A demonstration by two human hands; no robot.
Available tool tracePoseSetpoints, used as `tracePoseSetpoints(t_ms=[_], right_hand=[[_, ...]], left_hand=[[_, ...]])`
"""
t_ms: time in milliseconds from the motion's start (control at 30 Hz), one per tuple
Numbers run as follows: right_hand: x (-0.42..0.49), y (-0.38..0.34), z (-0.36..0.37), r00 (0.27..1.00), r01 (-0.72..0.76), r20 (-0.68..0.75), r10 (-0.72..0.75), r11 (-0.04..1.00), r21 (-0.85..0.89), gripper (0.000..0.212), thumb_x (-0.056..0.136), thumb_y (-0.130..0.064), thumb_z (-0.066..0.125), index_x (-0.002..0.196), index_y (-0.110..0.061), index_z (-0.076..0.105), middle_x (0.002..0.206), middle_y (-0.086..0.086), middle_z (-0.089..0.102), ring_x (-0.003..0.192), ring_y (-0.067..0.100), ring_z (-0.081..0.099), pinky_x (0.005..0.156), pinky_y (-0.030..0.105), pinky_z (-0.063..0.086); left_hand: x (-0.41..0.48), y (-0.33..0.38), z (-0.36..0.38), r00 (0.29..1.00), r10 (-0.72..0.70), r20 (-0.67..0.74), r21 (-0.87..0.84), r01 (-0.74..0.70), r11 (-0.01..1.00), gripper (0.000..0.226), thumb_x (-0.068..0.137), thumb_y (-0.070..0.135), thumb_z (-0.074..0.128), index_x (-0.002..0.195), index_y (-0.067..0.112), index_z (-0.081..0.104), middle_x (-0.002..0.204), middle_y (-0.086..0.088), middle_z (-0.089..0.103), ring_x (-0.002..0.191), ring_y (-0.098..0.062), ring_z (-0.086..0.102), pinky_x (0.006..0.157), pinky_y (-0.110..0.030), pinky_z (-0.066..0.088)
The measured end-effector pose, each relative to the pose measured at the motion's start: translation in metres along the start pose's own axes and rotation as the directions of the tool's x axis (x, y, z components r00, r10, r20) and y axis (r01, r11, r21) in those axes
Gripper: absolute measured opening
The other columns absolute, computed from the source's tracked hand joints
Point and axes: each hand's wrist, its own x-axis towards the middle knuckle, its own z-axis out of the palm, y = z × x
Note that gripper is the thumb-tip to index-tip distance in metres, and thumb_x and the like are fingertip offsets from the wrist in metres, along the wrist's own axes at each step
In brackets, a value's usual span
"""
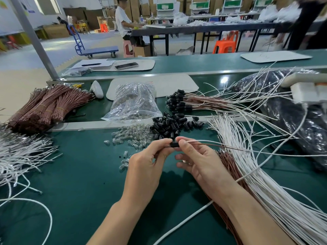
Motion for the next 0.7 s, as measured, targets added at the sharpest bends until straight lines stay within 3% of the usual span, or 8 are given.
tracePoseSetpoints(t_ms=[133, 267, 367, 500, 700], right_hand=[[0.001, 0.001, -0.004, 0.997, 0.047, -0.067, -0.045, 0.999, 0.025, 0.010, 0.073, -0.022, 0.079, 0.083, -0.021, 0.079, 0.084, 0.002, 0.073, 0.076, 0.010, 0.071, 0.061, 0.019, 0.055], [0.000, 0.003, -0.003, 0.996, 0.086, -0.037, -0.086, 0.996, -0.006, 0.018, 0.072, -0.017, 0.079, 0.086, -0.015, 0.069, 0.080, 0.005, 0.073, 0.077, 0.014, 0.072, 0.063, 0.021, 0.056], [-0.001, 0.004, -0.002, 0.994, 0.105, -0.022, -0.108, 0.989, -0.107, 0.027, 0.072, -0.023, 0.081, 0.092, -0.012, 0.066, 0.087, 0.007, 0.077, 0.085, 0.016, 0.075, 0.063, 0.020, 0.056], [0.000, 0.005, -0.002, 0.992, 0.123, 0.009, -0.123, 0.979, -0.162, 0.029, 0.079, -0.026, 0.078, 0.099, -0.011, 0.064, 0.095, 0.009, 0.078, 0.093, 0.021, 0.076, 0.057, 0.019, 0.054], [0.002, 0.008, -0.002, 0.992, 0.122, 0.056, -0.114, 0.977, -0.177, 0.024, 0.083, -0.030, 0.071, 0.098, -0.013, 0.066, 0.100, 0.011, 0.078, 0.096, 0.026, 0.075, 0.055, 0.020, 0.053]], left_hand=[[-0.002, 0.001, -0.001, 0.994, -0.081, 0.066, 0.043, 0.078, 0.996, 0.027, 0.093, 0.044, 0.063, 0.119, 0.043, 0.059, 0.086, 0.021, 0.071, 0.069, -0.004, 0.067, 0.067, -0.024, 0.054], [-0.004, 0.005, 0.000, 0.975, -0.135, 0.177, 0.182, 0.102, 0.978, 0.047, 0.092, 0.066, 0.047, 0.129, 0.037, 0.052, 0.065, 0.014, 0.061, 0.056, -0.007, 0.056, 0.056, -0.029, 0.044], [-0.003, 0.007, 0.000, 0.972, -0.178, 0.155, 0.194, 0.147, 0.970, 0.043, 0.093, 0.070, 0.038, 0.117, 0.037, 0.052, 0.060, 0.014, 0.057, 0.050, -0.008, 0.050, 0.052, -0.027, 0.032], [-0.001, 0.009, -0.001, 0.961, -0.230, 0.155, 0.242, 0.189, 0.952, 0.044, 0.091, 0.074, 0.031, 0.106, 0.036, 0.046, 0.059, 0.012, 0.060, 0.050, -0.010, 0.051, 0.052, -0.030, 0.030], [0.001, 0.004, 0.000, 0.943, -0.307, 0.131, 0.271, 0.264, 0.926, 0.055, 0.088, 0.082, 0.022, 0.089, 0.032, 0.045, 0.061, 0.008, 0.065, 0.056, -0.008, 0.058, 0.058, -0.036, 0.047]])
